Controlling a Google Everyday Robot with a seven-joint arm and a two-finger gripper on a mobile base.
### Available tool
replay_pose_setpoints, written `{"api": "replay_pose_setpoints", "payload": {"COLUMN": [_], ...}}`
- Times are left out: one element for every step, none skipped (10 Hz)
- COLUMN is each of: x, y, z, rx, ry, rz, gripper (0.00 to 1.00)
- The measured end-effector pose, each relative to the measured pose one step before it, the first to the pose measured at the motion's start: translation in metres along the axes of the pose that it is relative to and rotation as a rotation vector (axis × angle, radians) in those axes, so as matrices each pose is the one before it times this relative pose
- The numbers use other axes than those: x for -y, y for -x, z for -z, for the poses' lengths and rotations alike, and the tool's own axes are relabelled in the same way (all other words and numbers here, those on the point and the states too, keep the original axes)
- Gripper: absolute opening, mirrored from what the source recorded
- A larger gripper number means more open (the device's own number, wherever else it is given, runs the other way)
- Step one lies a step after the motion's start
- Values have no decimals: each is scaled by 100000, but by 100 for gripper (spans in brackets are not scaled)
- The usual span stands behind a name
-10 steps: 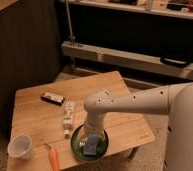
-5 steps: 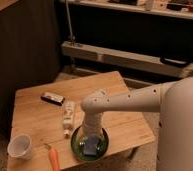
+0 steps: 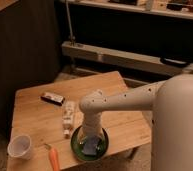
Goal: Place the white sponge in the ceramic cup
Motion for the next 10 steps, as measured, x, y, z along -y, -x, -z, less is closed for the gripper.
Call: {"api": "replay_pose_setpoints", "payload": {"x": [25,848,281,-180,60,231,123,76,53,-183], "y": [-278,-674,-449,-286,-228,-201,-146,-13,-57,-138], "z": [-109,-300,-270,-251,-239,-288,-309,-312,-1,229], "rx": [-102,2,247,212,247,393,686,935,-181,-479], "ry": [3,-405,-236,-227,-166,-74,-200,-9,-35,70], "rz": [457,1653,854,18,303,497,-45,-99,186,-181], "gripper": [77,77,77,77,77,74,66,55,47,35]}}
